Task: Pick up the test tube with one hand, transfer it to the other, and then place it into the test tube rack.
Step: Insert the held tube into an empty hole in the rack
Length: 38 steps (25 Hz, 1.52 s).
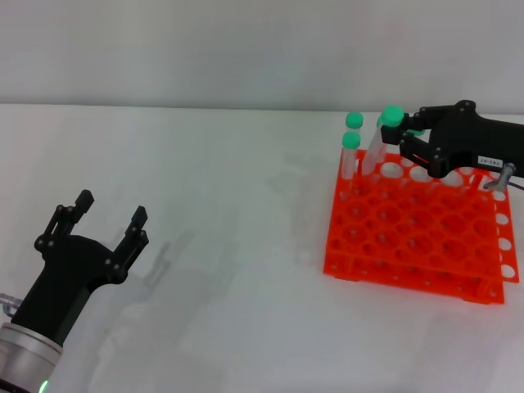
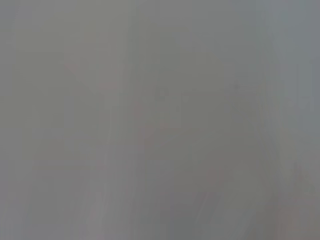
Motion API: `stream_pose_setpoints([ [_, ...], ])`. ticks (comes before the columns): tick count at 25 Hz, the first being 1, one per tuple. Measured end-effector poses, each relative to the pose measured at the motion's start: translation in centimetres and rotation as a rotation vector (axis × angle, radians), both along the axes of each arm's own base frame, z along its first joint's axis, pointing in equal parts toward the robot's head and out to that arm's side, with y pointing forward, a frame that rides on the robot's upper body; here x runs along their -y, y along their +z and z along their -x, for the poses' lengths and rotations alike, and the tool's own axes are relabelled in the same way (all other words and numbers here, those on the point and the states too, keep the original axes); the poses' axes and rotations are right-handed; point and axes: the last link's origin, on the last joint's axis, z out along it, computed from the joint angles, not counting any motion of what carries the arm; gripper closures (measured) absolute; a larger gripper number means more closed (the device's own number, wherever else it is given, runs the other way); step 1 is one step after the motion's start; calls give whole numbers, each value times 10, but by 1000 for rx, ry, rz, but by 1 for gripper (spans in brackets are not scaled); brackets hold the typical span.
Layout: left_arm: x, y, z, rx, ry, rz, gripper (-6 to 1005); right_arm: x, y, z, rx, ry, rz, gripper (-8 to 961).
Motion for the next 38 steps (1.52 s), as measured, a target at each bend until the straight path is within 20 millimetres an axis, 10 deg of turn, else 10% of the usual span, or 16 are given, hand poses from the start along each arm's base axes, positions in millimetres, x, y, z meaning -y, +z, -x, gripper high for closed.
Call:
stream_pose_setpoints([
  [38, -4, 0, -8, 18, -35, -1, 226, -9, -1, -6, 89, -40, -15, 695],
])
